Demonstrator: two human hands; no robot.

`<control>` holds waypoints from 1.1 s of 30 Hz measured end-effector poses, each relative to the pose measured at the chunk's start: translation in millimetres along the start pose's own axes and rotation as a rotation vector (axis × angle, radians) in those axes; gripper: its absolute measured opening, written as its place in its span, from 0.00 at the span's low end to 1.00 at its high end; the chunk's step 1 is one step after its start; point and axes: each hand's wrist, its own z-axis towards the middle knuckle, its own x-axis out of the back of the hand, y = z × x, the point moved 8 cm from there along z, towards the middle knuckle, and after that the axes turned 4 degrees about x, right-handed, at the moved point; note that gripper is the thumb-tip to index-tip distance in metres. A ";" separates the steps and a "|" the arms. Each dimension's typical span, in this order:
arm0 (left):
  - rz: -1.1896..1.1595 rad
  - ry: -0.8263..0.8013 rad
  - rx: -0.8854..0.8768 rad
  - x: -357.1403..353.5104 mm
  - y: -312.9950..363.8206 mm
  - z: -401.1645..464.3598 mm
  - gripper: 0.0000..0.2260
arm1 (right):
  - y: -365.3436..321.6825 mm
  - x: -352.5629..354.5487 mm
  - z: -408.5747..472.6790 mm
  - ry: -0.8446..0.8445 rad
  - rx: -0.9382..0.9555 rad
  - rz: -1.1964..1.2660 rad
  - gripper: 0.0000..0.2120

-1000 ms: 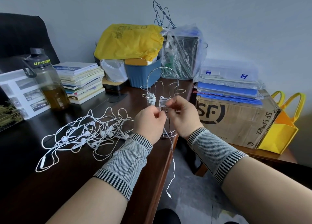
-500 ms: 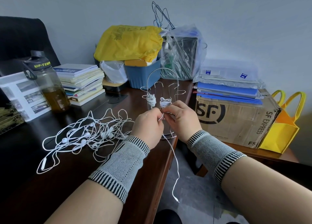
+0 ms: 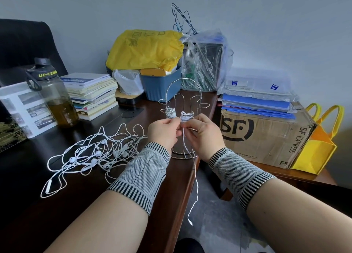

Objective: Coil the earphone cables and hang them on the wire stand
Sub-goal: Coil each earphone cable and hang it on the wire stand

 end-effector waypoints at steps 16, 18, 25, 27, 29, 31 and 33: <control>-0.080 0.189 0.169 0.2 -7.9 7.8 0.15 | 16.9 -10.7 -3.8 -0.012 -0.289 0.205 0.04; -0.074 0.201 0.169 2.5 -9.0 7.7 0.15 | 22.7 -9.5 -5.3 0.000 -0.369 0.302 0.07; -0.029 -0.089 0.209 -17.3 -24.6 -15.7 0.17 | 35.5 -8.3 -9.3 0.100 -0.612 0.598 0.07; 0.028 -0.234 0.230 -25.9 -28.8 -26.2 0.20 | 36.7 -9.7 -10.4 0.111 -0.644 0.633 0.08; 0.107 -0.320 0.218 -28.8 -27.1 -33.3 0.22 | 38.5 -11.6 -11.3 0.127 -0.677 0.657 0.09; 0.141 -0.344 0.154 -24.6 -16.9 -37.3 0.19 | 40.1 -14.5 -12.6 0.148 -0.727 0.742 0.10; 0.146 -0.349 0.027 -19.6 1.2 -36.2 0.12 | 41.2 -17.2 -13.2 0.158 -0.756 0.826 0.10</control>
